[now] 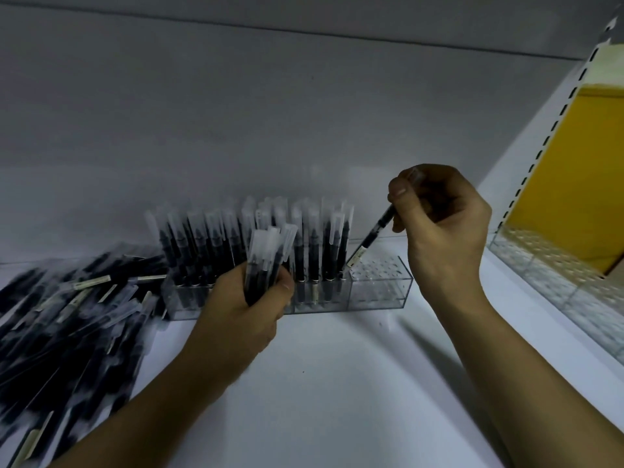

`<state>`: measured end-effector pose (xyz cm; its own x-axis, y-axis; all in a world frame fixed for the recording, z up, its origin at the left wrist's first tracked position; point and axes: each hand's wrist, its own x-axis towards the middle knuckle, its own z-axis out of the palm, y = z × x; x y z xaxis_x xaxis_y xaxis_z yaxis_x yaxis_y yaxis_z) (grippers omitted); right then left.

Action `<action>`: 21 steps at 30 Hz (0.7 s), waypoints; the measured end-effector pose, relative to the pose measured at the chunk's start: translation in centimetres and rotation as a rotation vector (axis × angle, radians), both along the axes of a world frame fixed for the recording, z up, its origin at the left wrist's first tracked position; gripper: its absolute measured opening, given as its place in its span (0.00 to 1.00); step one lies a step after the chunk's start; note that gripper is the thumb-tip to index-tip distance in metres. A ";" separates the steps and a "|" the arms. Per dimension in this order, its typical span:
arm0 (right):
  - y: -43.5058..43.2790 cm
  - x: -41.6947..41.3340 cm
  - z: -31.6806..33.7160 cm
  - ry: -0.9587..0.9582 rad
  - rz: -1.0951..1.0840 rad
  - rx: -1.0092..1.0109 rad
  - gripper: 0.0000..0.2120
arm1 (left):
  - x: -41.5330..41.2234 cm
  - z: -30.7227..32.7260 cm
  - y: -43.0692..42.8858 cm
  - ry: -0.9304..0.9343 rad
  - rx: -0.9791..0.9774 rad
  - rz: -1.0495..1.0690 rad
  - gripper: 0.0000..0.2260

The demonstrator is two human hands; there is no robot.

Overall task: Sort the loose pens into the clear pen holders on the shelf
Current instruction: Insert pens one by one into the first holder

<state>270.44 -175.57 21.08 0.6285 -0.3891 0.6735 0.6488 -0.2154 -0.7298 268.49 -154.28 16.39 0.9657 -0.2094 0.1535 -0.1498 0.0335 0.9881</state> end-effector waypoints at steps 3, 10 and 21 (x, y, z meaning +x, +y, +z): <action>0.0 0.1 -0.3 0.019 -0.024 -0.067 0.05 | 0.0 -0.1 0.0 0.005 -0.001 0.000 0.06; 0.3 0.2 -0.9 0.026 -0.027 -0.185 0.10 | 0.0 -0.1 -0.1 0.002 -0.004 -0.008 0.06; 0.4 0.6 -2.1 -0.014 -0.097 -0.507 0.18 | 0.0 -0.2 0.0 0.005 0.009 -0.024 0.07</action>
